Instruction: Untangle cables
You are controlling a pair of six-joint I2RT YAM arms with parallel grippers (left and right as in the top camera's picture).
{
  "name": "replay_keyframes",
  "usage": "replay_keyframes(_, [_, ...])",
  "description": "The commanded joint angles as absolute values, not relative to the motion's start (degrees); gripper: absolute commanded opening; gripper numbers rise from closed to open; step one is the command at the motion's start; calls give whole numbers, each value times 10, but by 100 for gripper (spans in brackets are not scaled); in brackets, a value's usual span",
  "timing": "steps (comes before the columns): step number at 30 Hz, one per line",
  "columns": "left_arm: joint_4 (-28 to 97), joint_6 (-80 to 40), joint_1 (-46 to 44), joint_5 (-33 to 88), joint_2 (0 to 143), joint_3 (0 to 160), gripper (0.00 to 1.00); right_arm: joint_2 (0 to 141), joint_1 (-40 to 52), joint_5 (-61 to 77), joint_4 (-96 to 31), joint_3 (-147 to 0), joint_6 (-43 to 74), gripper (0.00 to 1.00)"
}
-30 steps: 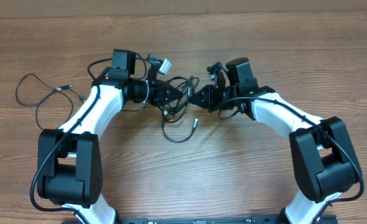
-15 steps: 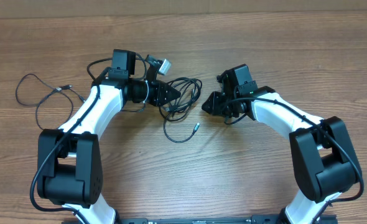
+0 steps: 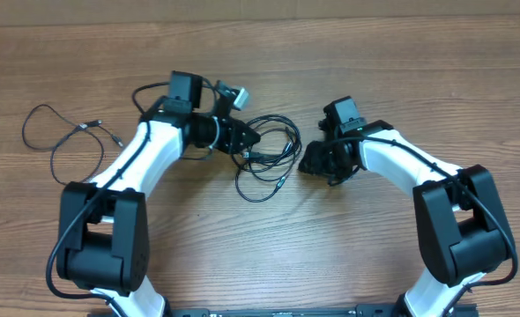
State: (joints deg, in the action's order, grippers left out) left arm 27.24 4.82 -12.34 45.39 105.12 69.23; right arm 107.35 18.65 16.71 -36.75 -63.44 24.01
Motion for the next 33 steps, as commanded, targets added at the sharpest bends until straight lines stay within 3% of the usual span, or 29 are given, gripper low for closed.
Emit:
replay_keyframes(1, [266, 60, -170, 372, 1042, 693, 25, 1075, 157, 129, -390, -634, 241, 56])
replay_keyframes(3, [265, 60, -195, 315, 1042, 693, 33, 1075, 133, 129, -410, -634, 241, 67])
replay_keyframes(9, [243, 61, -281, 195, 1051, 693, 67, 1075, 81, 129, -453, -634, 240, 75])
replay_keyframes(13, [233, 61, -307, 156, 1061, 693, 72, 1075, 80, 129, -455, -634, 240, 81])
replay_keyframes(20, [206, 60, -325, 141, 1101, 693, 74, 1075, 80, 129, -454, -634, 240, 82])
replay_keyframes(23, [202, 60, -325, 127, 1106, 693, 73, 1075, 80, 129, -454, -634, 240, 83])
replay_keyframes(29, [199, 60, -327, 130, 1112, 693, 60, 1075, 80, 143, -456, -634, 240, 87])
replay_keyframes(33, [185, 60, -327, 131, 1134, 693, 62, 1075, 80, 153, -456, -634, 240, 87])
